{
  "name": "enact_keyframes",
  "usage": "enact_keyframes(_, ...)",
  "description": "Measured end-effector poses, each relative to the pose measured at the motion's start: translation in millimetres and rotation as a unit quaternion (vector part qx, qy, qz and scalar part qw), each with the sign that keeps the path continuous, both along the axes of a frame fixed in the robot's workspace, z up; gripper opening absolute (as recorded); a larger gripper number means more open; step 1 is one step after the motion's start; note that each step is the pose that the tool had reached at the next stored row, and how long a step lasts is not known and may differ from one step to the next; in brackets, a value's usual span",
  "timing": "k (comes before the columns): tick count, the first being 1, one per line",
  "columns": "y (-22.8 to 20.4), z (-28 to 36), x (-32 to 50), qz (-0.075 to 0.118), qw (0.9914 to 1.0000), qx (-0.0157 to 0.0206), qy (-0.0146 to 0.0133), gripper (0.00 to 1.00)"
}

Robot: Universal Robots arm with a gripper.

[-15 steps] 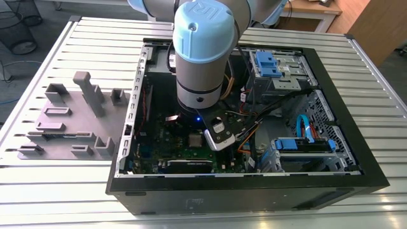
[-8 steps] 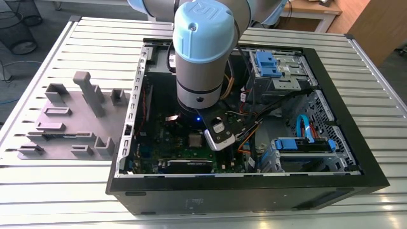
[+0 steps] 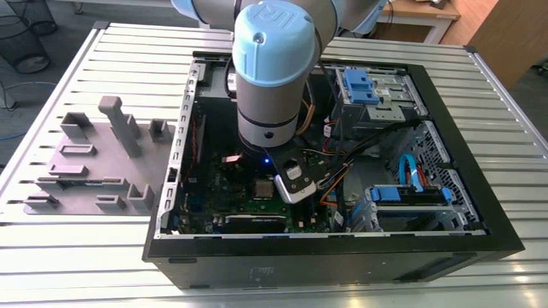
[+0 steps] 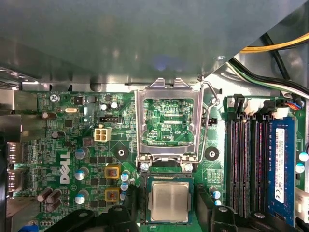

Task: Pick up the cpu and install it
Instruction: 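Place the cpu into insertion slot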

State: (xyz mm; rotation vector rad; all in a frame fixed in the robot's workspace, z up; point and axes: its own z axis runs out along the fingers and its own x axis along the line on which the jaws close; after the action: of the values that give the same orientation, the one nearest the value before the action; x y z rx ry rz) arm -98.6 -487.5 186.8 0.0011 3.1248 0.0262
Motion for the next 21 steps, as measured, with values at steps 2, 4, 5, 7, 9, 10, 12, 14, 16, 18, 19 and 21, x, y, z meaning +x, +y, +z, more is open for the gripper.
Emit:
enact_keyframes(2, 0.0, 0.0, 0.0, 0.0, 1.0, 0.0, 0.0, 0.59)
enact_keyframes(4, 0.0, 0.9, 0.0, 0.0, 1.0, 0.0, 0.0, 0.59)
enact_keyframes(5, 0.0, 2.6, 0.0, 0.0, 1.0, 0.0, 0.0, 0.59)
enact_keyframes(7, 0.0, 3.6, 0.0, 0.0, 1.0, 0.0001, 0.0, 0.59)
enact_keyframes(9, 0.0, 3.8, 0.0, 0.0, 1.0, 0.0002, 0.0, 0.59)
enact_keyframes(10, 0.0, 4.0, 0.0, 0.0, 1.0, 0.0002, 0.0, 0.59)
enact_keyframes(12, 0.0, 4.3, -0.1, 0.0, 1.0, 0.0001, 0.0001, 0.59)
enact_keyframes(14, 0.0, 4.6, 0.0, 0.0, 1.0, 0.0001, 0.0, 0.51)
enact_keyframes(16, 0.0, 4.9, 0.0, 0.0, 1.0, 0.0001, 0.0, 0.51)
enact_keyframes(18, 0.0, 5.2, 0.0, 0.0, 1.0, 0.0001, 0.0, 0.44)
enact_keyframes(19, 0.0, 5.3, 0.0, 0.0, 1.0, 0.0001, 0.0, 0.44)
enact_keyframes(21, 0.0, 5.7, 0.0, 0.0, 1.0, 0.0, 0.0, 0.43)
